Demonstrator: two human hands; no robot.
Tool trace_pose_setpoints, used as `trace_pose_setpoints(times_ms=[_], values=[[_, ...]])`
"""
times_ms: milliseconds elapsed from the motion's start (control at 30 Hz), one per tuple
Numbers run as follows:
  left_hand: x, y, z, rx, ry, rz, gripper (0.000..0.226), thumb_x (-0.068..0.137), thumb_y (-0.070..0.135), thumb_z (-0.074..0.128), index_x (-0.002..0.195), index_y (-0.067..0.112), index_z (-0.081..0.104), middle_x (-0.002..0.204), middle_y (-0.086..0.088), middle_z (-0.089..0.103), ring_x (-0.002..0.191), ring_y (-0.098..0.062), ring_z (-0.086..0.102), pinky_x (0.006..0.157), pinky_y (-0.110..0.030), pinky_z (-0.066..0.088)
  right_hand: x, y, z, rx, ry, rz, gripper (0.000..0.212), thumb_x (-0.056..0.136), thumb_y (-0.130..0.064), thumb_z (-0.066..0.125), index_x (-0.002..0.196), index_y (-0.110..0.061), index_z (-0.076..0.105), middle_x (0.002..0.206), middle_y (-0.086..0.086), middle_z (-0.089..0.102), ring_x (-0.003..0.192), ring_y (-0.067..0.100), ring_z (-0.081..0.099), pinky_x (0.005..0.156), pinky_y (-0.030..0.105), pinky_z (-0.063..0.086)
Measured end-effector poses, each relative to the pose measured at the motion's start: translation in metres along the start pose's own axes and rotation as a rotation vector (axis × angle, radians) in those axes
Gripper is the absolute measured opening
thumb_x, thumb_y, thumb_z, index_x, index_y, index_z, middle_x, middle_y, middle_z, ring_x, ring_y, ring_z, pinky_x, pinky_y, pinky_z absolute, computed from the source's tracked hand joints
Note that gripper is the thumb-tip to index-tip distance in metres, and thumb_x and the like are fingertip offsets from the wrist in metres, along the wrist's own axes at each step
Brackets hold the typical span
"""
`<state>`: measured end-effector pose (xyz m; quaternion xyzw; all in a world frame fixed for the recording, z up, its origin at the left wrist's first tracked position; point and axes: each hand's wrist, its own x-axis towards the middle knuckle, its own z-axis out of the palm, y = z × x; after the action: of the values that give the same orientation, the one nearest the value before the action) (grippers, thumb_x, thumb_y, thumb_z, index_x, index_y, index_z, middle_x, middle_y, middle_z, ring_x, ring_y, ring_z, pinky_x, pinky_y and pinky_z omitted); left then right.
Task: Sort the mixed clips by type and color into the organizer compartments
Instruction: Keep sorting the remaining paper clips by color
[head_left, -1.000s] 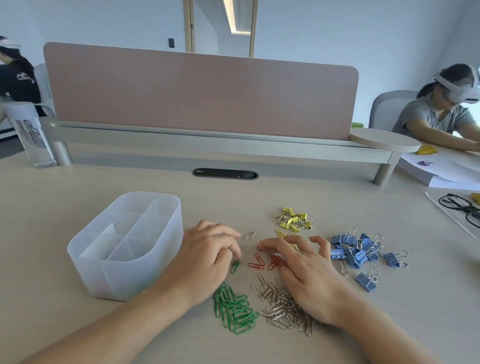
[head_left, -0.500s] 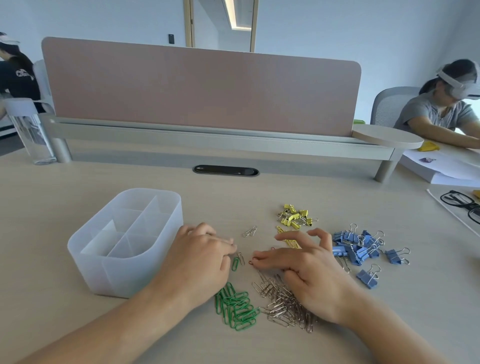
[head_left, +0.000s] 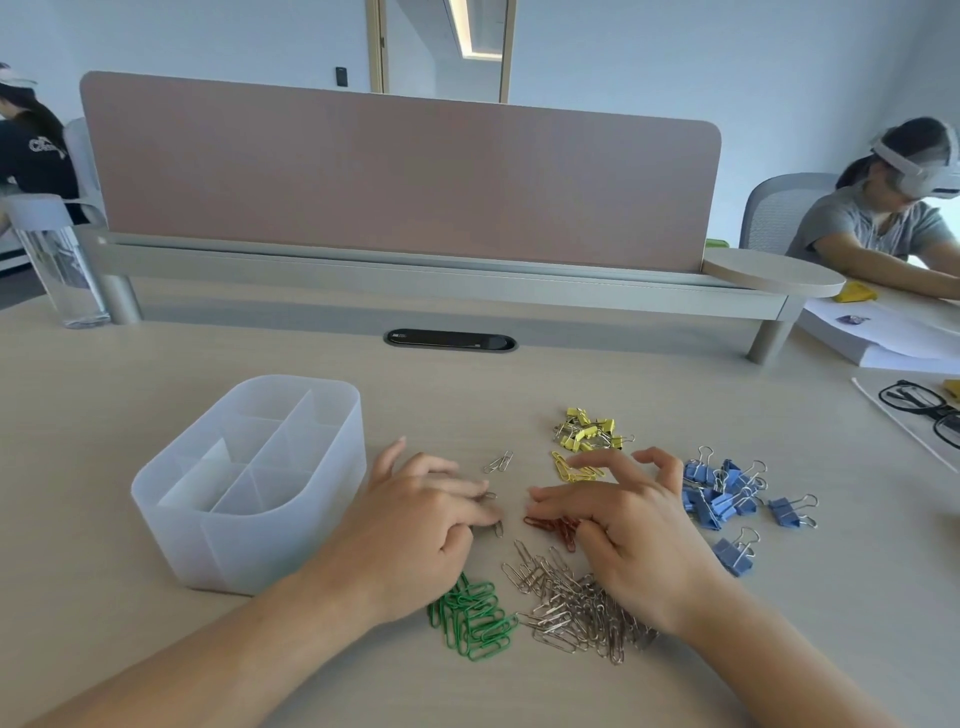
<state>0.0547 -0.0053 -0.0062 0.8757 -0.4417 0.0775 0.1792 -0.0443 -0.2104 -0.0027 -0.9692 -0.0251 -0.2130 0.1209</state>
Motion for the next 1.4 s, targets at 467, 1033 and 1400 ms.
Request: trace_pose_setpoints(times_ms=[467, 1033, 1400], values=[[0.025, 0.0, 0.002, -0.02, -0.122, -0.168, 0.066, 0.085, 0.032, 0.014, 0.15, 0.045, 0.023, 0.152, 0.02, 0.033, 0.144, -0.002, 0.015, 0.12, -0.036, 0.004, 0.003, 0.01, 0.009, 0.076, 0.31, 0.137, 0.052, 0.076, -0.012, 0.032, 0.086, -0.04, 0.075, 0.086, -0.015, 0.066, 0.098, -0.004, 0.05, 0.095, 0.033, 0.021], [-0.001, 0.005, -0.013, -0.123, -0.26, 0.1, 0.064, 0.095, 0.006, 0.022, 0.136, 0.051, 0.044, 0.135, 0.044, 0.038, 0.139, 0.019, 0.002, 0.119, -0.029, -0.012, 0.0, 0.015, 0.005, -0.044, 0.173, 0.139, 0.06, 0.063, -0.001, 0.041, 0.088, -0.044, 0.075, 0.091, -0.036, 0.067, 0.087, -0.002, 0.043, 0.074, 0.027, 0.018], [-0.019, -0.002, -0.022, -0.04, -0.124, 0.171, 0.064, 0.075, 0.028, 0.018, 0.108, 0.051, 0.068, 0.104, 0.043, 0.061, 0.135, 0.021, 0.018, 0.119, -0.031, -0.008, -0.003, 0.017, -0.001, 0.098, 0.146, 0.135, 0.052, 0.074, 0.009, 0.049, 0.083, -0.038, 0.07, 0.091, -0.028, 0.059, 0.087, -0.008, 0.048, 0.084, 0.011, 0.024]])
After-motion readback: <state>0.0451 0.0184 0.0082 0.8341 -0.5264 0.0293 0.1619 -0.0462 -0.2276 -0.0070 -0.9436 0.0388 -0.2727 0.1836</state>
